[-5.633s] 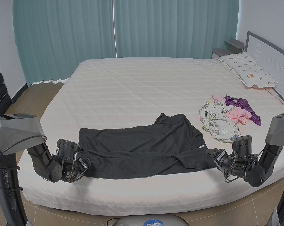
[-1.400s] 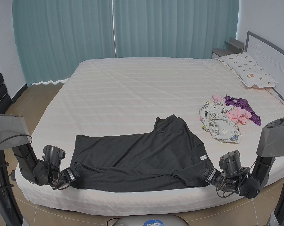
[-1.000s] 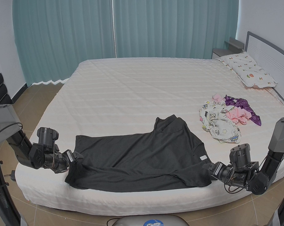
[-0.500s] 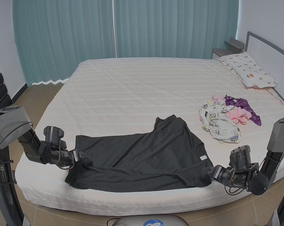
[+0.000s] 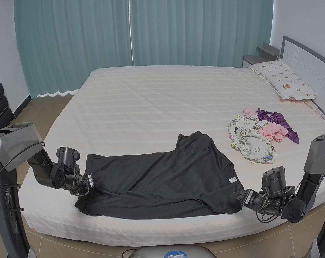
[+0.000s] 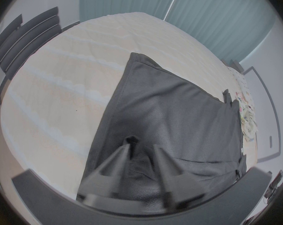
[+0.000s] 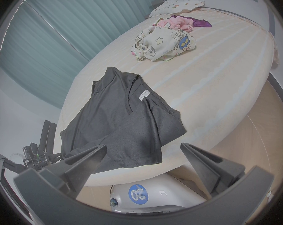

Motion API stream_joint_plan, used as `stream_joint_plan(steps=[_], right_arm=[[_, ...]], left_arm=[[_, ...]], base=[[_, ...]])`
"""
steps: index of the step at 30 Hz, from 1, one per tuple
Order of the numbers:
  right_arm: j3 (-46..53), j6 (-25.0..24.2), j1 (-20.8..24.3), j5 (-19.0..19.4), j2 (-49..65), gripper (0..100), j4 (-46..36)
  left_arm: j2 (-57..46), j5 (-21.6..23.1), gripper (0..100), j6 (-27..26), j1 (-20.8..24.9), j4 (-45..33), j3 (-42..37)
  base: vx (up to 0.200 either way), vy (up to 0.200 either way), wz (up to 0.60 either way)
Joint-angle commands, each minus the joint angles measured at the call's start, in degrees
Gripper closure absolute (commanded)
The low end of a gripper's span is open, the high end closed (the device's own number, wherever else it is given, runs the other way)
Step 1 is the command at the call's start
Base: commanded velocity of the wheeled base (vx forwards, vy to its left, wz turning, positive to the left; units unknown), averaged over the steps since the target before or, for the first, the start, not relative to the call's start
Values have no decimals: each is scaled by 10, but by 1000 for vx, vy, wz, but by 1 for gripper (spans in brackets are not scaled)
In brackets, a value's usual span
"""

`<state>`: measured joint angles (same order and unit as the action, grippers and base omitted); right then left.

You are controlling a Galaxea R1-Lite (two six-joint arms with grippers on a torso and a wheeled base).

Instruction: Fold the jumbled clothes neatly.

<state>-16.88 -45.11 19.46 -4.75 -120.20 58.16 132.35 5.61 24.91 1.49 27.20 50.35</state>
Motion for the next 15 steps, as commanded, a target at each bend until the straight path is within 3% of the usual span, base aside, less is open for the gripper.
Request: stream_joint_plan(steps=[1,10,15], right_arm=[[2,0,-7,1,-8,0,0],[3,19,-14,10,-3,0,3],[-3,34,-28,39,-3,0,15]], left_arm=[[-3,-25,100,24,1,0,-10],[-32,-40,100,41,-9,0,-35],[-56,-41,100,52,-22,-10,-43]], base=[[0,0,0],[0,0,0],[0,0,0]])
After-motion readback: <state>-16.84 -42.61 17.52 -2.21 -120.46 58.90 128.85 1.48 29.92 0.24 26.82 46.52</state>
